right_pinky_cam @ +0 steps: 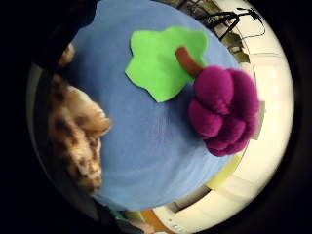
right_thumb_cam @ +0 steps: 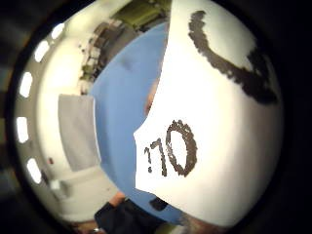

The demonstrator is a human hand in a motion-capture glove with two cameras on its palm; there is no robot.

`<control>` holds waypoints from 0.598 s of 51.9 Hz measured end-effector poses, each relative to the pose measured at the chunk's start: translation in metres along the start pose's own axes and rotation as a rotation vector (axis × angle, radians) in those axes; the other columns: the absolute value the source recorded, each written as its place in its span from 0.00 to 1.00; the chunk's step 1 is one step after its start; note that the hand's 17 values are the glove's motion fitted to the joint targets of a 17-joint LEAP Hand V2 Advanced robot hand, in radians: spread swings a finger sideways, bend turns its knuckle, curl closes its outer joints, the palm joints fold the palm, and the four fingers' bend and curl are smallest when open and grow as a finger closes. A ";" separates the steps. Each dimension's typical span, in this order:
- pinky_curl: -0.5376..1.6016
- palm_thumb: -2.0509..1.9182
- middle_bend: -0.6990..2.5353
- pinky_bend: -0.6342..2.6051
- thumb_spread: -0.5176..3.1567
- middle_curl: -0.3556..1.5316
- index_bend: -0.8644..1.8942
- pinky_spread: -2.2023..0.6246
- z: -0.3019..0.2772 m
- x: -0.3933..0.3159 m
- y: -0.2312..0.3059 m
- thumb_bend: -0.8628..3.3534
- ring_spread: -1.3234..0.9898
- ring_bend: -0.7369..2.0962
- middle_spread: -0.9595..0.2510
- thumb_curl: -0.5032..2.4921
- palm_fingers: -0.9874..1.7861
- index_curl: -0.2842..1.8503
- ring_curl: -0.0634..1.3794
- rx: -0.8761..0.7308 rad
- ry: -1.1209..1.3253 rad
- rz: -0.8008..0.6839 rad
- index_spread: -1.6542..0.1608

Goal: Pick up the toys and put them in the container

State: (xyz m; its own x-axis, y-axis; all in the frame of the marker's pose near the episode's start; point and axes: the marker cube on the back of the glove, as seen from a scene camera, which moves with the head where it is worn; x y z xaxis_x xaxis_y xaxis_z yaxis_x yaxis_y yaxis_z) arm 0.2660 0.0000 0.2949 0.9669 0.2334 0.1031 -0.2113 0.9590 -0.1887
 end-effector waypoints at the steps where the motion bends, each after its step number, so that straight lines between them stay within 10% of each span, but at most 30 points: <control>1: 0.41 0.53 0.27 0.37 0.41 0.39 0.42 0.73 0.001 0.001 0.000 0.20 0.45 0.34 0.73 0.25 0.37 0.41 0.20 -0.001 -0.006 0.003 0.77; 31: 0.42 0.66 0.31 0.40 0.47 0.40 0.46 0.66 -0.021 -0.016 0.003 0.26 0.38 0.47 0.63 0.32 0.71 0.45 0.27 0.100 0.070 0.007 0.74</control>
State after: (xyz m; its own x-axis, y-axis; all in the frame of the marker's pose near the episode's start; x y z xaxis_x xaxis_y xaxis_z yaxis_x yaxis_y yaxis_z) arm 0.2530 -0.0041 0.2721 0.9723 0.2314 0.0326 -0.2277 0.9695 -0.0907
